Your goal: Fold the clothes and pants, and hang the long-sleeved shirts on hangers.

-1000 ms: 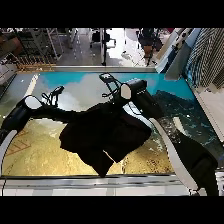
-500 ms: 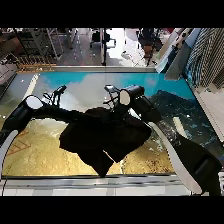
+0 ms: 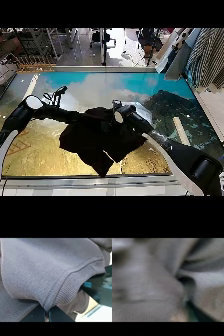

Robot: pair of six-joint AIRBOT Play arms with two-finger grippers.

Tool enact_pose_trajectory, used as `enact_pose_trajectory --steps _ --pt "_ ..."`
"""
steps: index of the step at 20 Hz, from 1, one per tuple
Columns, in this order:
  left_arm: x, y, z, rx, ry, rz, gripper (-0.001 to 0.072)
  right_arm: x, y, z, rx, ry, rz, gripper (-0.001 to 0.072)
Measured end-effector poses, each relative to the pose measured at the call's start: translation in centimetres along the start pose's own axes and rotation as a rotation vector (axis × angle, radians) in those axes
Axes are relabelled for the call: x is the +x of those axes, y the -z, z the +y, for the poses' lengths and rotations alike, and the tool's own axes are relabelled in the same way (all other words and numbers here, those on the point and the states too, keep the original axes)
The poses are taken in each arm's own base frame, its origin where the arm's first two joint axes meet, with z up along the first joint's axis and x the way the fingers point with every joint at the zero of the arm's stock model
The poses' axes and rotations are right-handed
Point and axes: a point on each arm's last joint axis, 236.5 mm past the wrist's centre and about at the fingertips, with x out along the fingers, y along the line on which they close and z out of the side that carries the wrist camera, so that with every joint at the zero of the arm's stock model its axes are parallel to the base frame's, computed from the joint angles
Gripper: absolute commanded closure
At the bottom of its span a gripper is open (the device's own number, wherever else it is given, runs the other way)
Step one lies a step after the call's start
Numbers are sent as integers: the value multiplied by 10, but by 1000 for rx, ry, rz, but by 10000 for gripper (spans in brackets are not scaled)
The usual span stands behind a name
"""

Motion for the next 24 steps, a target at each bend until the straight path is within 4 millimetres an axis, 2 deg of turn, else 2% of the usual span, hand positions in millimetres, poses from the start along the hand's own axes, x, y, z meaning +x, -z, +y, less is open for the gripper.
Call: enact_pose_trajectory --steps 2,4,6,7,9,11,14,16,17,19,20,21,22,24 --pt "0 -1 0 0 1 -2 693 12 7 -4 36 9 3 661" --pt "0 -1 1 1 0 -6 693 13 5 -6 34 13 -23 685" --pt "0 -2 0 1 0 -7 693 2 -3 -6 5 5 -70 685" --pt "-1 -2 -2 -2 9 -10 694 -10 -7 -5 -28 -2 -99 686" --pt "-2 -4 -13 0 53 -19 693 -44 -11 -2 -113 -17 -148 686" --pt "-8 -10 -32 3 127 -46 693 -88 -8 -1 -199 -22 -180 686" --pt "-21 -18 -64 19 222 -92 694 -154 4 -5 -287 -19 -200 686" --pt "-32 -19 -83 44 262 -117 693 -187 15 -12 -328 -5 -191 686" --pt "-38 -19 -92 59 275 -129 661 -199 19 -15 -348 3 -186 686" --pt "-49 -16 -109 95 298 -141 86 -213 25 -20 -379 15 -176 686" --pt "-55 -13 -115 115 303 -144 48 -217 28 -21 -393 20 -170 686" --pt "-60 -11 -116 134 293 -146 47 -219 29 -22 -402 22 -167 686" --pt "-64 -10 -113 161 271 -152 7 -221 30 -23 -411 24 -165 686" --pt "-73 -11 -108 227 239 -174 5 -224 30 -23 -420 24 -168 686"
